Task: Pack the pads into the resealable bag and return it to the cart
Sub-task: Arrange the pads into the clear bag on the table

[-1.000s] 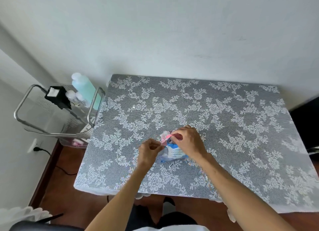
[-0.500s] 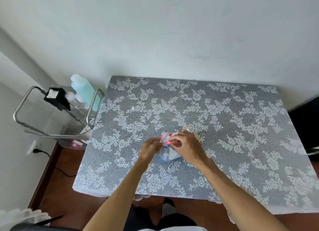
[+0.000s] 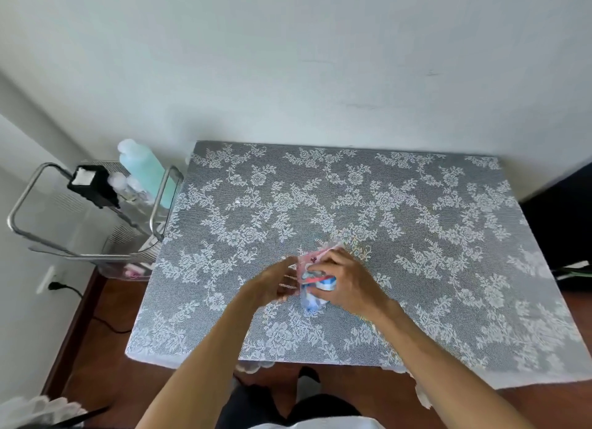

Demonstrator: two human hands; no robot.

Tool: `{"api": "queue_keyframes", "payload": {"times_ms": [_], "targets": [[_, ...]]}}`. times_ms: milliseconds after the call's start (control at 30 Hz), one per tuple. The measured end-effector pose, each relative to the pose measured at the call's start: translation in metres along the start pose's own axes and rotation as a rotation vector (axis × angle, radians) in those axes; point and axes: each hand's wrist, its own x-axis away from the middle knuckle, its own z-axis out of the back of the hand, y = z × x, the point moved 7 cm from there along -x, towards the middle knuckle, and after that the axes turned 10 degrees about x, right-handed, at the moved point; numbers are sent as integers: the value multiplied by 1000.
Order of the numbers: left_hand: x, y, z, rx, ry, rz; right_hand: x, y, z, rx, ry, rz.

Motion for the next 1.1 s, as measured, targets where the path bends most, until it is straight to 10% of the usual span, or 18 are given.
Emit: {"api": "queue_keyframes", "payload": {"times_ms": [167,333,800,1100], "targets": [[4,10,-2,-1,-120,-114,6,56,30,-341,296,-540],[10,12,-3,8,-167,-117,24,80,-24,-889,-575,-981],[16,23,20,-11,-23,-203,29,52,-30,-1180,-803,-895],[23,44,11,-420,154,-472,13,54,-16,-704,-566,-780]]}}
